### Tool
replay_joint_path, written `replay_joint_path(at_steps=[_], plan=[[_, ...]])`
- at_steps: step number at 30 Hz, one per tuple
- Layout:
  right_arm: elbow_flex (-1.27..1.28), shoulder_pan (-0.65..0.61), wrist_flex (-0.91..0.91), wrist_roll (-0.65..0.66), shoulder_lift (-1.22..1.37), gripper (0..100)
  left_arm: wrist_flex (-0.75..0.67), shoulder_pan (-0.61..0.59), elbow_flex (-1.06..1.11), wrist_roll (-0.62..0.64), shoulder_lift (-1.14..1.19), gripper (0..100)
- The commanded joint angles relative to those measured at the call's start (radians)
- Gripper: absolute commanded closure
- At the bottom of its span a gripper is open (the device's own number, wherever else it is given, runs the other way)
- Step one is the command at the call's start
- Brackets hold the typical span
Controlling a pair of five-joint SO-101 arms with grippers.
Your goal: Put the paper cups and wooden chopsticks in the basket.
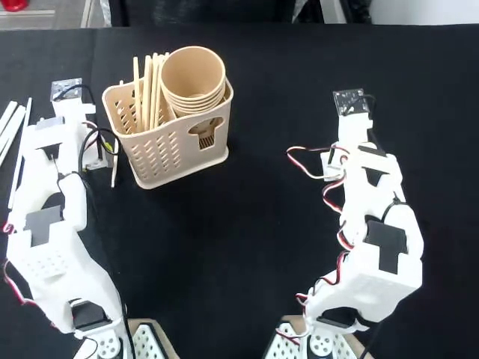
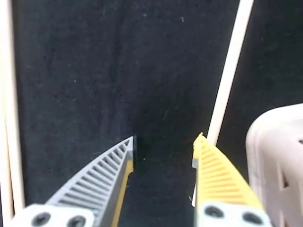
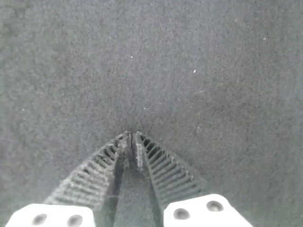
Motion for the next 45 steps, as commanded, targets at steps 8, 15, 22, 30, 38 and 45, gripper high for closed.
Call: replay_joint_path(at_steps=[8, 15, 22, 30, 38, 45], plan=[[-0.002, 0.003, -0.005, 0.012, -0.059, 98.5, 0.081, 0.039, -0.025, 0.003, -0.173, 79], [-0.002, 0.003, -0.005, 0.012, -0.059, 98.5, 0.037, 0.102, 0.081, 0.000, -0.207, 79], [-0.001, 0.003, -0.005, 0.012, -0.059, 98.5, -0.138, 0.041, 0.193, -0.064, -0.167, 80], [-0.001, 0.003, -0.005, 0.012, -0.059, 98.5, -0.118, -0.001, 0.189, -0.101, -0.114, 95], [-0.001, 0.003, -0.005, 0.012, -0.059, 98.5, 0.157, -0.042, 0.179, -0.124, -0.199, 97], [-0.001, 0.003, -0.005, 0.012, -0.059, 98.5, 0.199, -0.196, 0.438, -0.272, -0.427, 97]])
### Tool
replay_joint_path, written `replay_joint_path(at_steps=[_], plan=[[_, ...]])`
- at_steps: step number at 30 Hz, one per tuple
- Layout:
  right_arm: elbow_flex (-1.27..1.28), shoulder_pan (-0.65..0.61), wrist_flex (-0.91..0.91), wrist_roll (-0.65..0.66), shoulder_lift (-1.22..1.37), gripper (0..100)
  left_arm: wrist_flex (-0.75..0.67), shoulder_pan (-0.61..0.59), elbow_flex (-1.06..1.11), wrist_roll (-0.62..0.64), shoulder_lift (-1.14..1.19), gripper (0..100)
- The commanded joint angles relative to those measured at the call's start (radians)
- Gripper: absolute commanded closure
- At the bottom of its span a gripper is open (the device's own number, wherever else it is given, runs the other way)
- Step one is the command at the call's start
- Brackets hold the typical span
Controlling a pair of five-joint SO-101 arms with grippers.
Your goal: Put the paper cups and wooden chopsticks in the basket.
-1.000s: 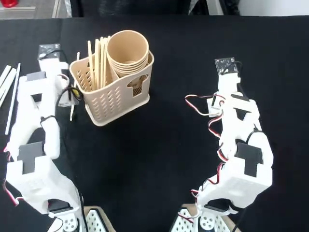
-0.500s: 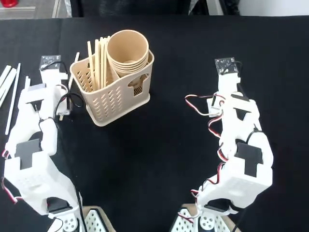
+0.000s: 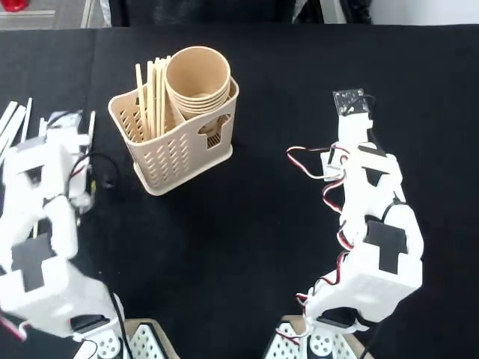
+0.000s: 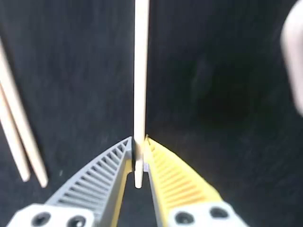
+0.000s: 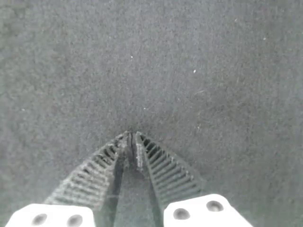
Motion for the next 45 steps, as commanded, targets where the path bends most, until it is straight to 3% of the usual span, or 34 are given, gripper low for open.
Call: replay_joint_path(at_steps=[1, 6, 12, 16, 23, 28, 41, 45], plan=[[-0.001, 0.003, -0.005, 0.012, -0.059, 98.5, -0.041, -0.102, 0.147, -0.078, -0.152, 97], [-0.001, 0.003, -0.005, 0.012, -0.059, 98.5, -0.167, -0.242, 0.248, -0.107, -0.262, 93], [-0.001, 0.003, -0.005, 0.012, -0.059, 98.5, -0.181, -0.219, 0.245, -0.101, -0.261, 63], [0.001, 0.003, -0.003, 0.011, -0.059, 98.5, -0.207, -0.165, 0.156, -0.100, -0.252, 67], [0.001, 0.003, -0.003, 0.011, -0.059, 98.5, -0.222, -0.171, -0.105, -0.092, -0.155, 68], [0.001, 0.003, -0.003, 0.011, -0.059, 98.5, -0.072, -0.174, -0.407, -0.092, 0.086, 68], [0.001, 0.003, -0.005, 0.011, -0.059, 98.5, 0.120, -0.131, -1.167, -0.092, 0.750, 69], [0.001, 0.003, -0.005, 0.011, -0.059, 98.5, 0.226, -0.134, -1.323, -0.092, 0.914, 81]])
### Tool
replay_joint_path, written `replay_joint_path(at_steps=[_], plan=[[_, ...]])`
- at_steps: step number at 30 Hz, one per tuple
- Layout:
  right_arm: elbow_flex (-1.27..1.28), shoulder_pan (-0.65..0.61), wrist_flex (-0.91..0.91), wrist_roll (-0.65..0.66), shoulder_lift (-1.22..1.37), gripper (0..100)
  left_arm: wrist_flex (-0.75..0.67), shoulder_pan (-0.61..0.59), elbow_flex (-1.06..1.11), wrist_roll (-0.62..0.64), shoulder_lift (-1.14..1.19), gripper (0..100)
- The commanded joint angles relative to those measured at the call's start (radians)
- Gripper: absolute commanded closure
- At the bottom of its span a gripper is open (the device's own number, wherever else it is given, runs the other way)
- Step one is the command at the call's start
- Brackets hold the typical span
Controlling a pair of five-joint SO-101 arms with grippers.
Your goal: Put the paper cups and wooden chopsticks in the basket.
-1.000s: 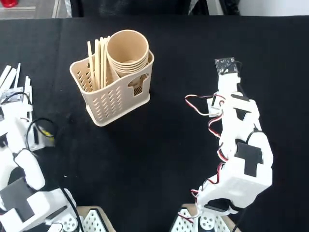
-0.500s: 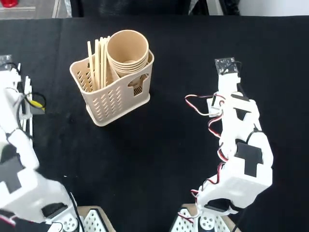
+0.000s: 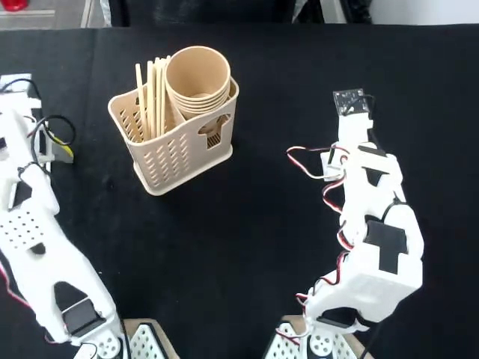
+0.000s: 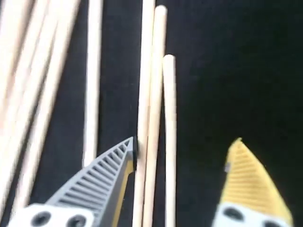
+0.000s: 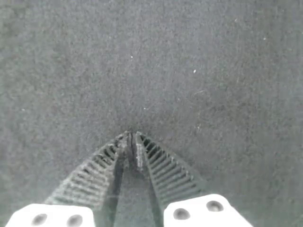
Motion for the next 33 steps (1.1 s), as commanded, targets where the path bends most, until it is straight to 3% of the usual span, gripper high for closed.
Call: replay_joint_path(at_steps=[1, 4, 10, 20, 27, 33], plan=[[0.001, 0.003, -0.005, 0.011, -0.059, 98.5, 0.098, 0.002, -0.179, 0.005, 0.100, 85], [0.001, 0.003, -0.005, 0.011, -0.059, 98.5, 0.221, 0.004, -0.303, 0.006, 0.170, 97], [0.001, 0.003, -0.005, 0.011, -0.059, 98.5, 0.416, 0.010, -0.533, 0.006, 0.232, 97], [-0.001, 0.003, -0.005, 0.011, -0.059, 98.5, 0.419, 0.012, -0.624, 0.120, 0.146, 97], [-0.002, 0.003, -0.005, 0.011, -0.059, 98.5, 0.417, 0.015, -0.628, 0.262, -0.110, 97], [-0.002, 0.003, -0.005, 0.011, -0.059, 98.5, 0.417, 0.030, -0.630, 0.313, -0.336, 97]])
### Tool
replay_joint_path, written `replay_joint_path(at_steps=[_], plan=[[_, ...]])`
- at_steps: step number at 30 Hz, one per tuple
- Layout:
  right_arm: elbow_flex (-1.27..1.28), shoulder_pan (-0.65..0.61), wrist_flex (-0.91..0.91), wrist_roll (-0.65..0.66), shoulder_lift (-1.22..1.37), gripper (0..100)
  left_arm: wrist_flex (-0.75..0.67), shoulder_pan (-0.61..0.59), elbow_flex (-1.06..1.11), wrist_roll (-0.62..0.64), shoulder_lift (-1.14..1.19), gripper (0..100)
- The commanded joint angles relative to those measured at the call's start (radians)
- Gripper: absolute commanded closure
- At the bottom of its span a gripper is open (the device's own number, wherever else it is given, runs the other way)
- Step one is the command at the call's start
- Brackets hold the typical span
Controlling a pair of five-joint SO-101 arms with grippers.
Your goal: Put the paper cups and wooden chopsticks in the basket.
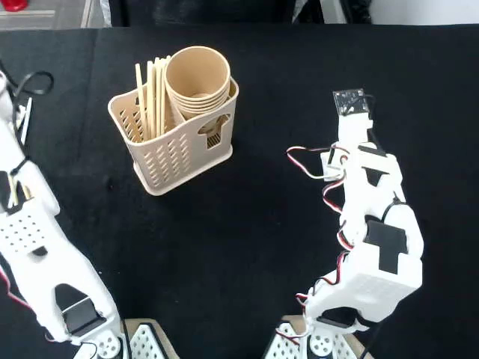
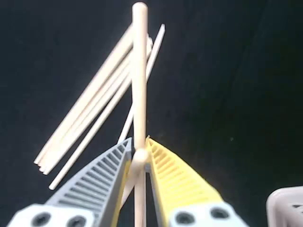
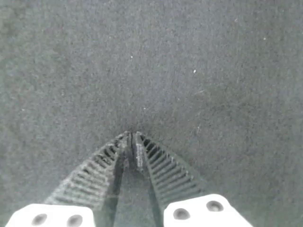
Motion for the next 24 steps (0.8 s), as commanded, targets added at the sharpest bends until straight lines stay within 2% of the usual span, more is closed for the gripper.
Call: replay_joint_path(at_steps=[1, 9, 14, 18, 21, 24], plan=[[-0.002, 0.003, -0.005, 0.011, -0.059, 98.5, 0.003, 0.019, -0.048, 0.032, -0.181, 97], [-0.002, 0.003, -0.005, 0.011, -0.059, 98.5, 0.006, 0.101, -0.013, 0.132, -0.399, 97], [-0.001, 0.003, -0.005, 0.011, -0.059, 98.5, 0.006, 0.177, 0.251, 0.152, -0.583, 97], [-0.001, 0.003, -0.005, 0.011, -0.059, 98.5, -0.003, 0.232, 0.510, 0.152, -0.816, 97], [-0.001, 0.003, -0.005, 0.011, -0.059, 98.5, -0.097, 0.260, 0.720, 0.152, -1.019, 97], [-0.001, 0.003, -0.005, 0.011, -0.059, 98.5, -0.298, 0.262, 0.984, 0.152, -1.226, 97]])
